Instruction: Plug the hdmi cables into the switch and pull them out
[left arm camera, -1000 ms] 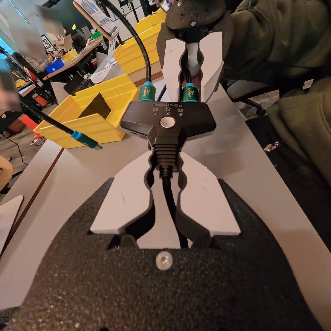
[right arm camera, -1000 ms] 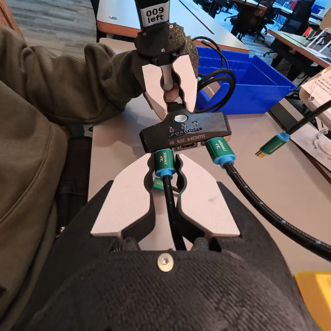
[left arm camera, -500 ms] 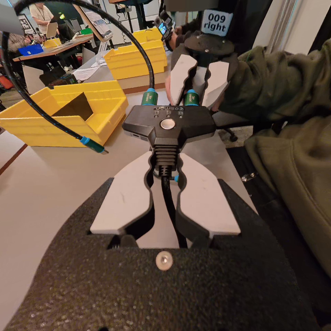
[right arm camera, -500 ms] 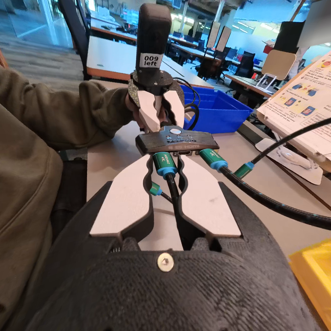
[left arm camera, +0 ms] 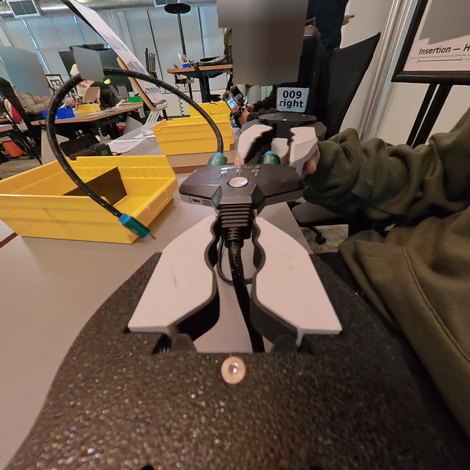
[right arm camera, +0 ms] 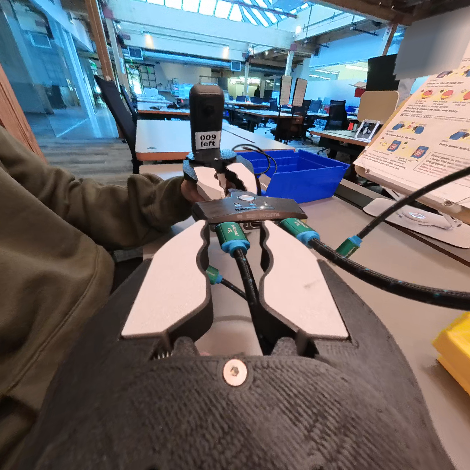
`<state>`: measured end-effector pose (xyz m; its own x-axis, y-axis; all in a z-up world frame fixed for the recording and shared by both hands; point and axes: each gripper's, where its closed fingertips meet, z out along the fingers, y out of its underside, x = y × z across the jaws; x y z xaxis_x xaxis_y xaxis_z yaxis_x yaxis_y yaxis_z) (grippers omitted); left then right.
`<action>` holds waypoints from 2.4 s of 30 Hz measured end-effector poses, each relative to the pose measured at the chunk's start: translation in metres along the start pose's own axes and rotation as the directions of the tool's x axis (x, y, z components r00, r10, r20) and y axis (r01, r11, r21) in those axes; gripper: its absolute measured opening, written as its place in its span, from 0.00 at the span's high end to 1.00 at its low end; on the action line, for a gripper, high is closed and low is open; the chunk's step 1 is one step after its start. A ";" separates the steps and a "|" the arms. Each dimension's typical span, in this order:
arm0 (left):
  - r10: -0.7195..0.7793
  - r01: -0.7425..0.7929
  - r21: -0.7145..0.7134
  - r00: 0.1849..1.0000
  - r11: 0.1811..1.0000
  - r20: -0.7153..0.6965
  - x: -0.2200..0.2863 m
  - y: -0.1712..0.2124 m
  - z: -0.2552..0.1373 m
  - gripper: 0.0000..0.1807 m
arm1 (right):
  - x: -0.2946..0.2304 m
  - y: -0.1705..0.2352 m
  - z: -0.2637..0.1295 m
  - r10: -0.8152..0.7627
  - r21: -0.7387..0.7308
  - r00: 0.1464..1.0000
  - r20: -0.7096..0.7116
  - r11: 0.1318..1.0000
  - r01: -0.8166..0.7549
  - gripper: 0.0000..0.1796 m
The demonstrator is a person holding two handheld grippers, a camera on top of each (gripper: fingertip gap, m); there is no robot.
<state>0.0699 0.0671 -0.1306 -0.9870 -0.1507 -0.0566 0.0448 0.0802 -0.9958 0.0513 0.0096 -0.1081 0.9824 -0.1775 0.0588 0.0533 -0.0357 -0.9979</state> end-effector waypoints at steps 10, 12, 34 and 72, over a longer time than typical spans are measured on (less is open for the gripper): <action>0.032 -0.031 0.034 0.999 0.999 -0.029 0.002 0.003 -0.005 0.88 | -0.009 0.008 0.001 0.074 -0.035 0.995 0.073 0.997 -0.071 0.86; 0.021 -0.020 0.035 0.999 0.999 -0.037 0.002 0.004 -0.006 0.88 | -0.009 0.004 0.000 0.107 -0.008 0.991 0.083 0.994 -0.107 0.86; -0.029 0.027 -0.025 0.998 0.999 -0.059 0.000 0.018 -0.006 0.88 | -0.009 0.029 0.009 0.217 -0.135 0.973 0.082 0.969 -0.205 0.87; -0.045 0.042 -0.040 0.997 0.998 -0.057 0.002 0.005 -0.011 0.88 | -0.009 0.022 0.008 0.143 -0.175 0.985 0.095 0.977 -0.125 0.88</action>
<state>0.0665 0.0779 -0.1347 -0.9952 -0.0977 -0.0079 -0.0033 0.1132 -0.9936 0.0452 0.0183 -0.1306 0.9924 -0.0864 -0.0871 -0.1020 -0.1853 -0.9774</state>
